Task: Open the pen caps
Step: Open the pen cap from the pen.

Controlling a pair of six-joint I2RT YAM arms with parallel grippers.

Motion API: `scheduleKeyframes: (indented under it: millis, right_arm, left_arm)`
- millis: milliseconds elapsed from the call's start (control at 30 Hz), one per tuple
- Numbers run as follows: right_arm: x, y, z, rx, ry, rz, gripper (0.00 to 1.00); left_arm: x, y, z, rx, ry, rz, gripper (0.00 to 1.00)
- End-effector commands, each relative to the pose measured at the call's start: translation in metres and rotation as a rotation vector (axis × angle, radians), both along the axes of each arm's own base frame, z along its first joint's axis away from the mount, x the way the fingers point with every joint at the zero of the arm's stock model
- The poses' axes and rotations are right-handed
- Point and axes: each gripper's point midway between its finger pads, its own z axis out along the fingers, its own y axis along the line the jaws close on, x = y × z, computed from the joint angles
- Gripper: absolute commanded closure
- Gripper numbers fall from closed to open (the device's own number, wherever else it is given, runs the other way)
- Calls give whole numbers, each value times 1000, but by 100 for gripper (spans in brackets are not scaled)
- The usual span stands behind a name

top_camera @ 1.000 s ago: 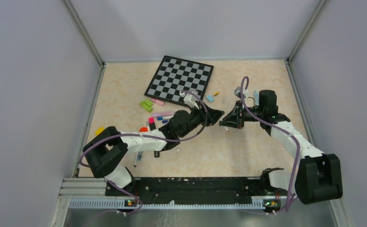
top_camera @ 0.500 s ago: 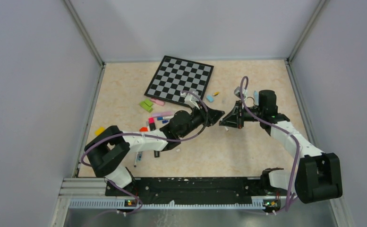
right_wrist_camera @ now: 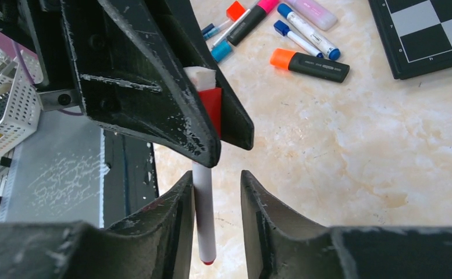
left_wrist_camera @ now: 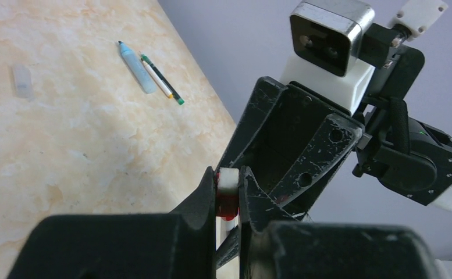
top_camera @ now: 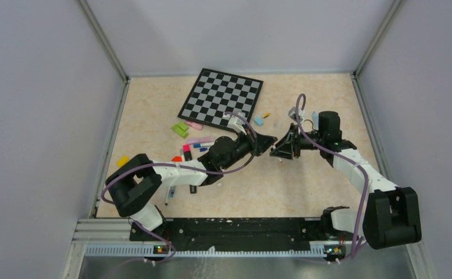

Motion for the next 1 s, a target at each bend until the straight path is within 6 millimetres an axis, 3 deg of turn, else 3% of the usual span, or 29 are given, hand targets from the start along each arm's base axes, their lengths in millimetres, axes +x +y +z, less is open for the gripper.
scheduleKeyframes:
  millis: [0, 233, 267, 333, 367, 433, 467, 667, 733, 867, 967]
  right_arm:
    - [1, 1, 7, 25, -29, 16, 65]
    - [2, 2, 12, 40, -33, 17, 63]
    - [1, 2, 12, 42, -27, 18, 70]
    - [-1, 3, 14, 55, -37, 33, 100]
    - [-2, 3, 13, 57, -36, 38, 100]
    - [-5, 4, 11, 61, -20, 53, 100]
    - [-8, 5, 10, 67, -4, 63, 100]
    - [-16, 13, -5, 64, 83, 110, 100]
    - [-16, 13, -6, 61, 87, 104, 100]
    - [-15, 13, -6, 57, 80, 95, 100]
    - [-14, 14, -5, 70, 95, 87, 100]
  left_arm:
    - [-7, -4, 23, -67, -69, -37, 100]
    - [-8, -7, 22, -66, -80, -46, 100]
    - [-8, -7, 21, -64, -80, -47, 100]
    - [-6, -7, 24, -62, -100, -40, 100]
    - [-2, -5, 28, -59, -122, -25, 100]
    - [15, 5, 48, -52, -199, 28, 100]
    - [32, 13, 69, -64, -250, 68, 100]
    - [132, 99, 194, -107, -462, 370, 100]
    - [148, 119, 225, -114, -498, 438, 100]
    - [154, 141, 251, -134, -524, 510, 100]
    - [152, 155, 250, -165, -508, 558, 100]
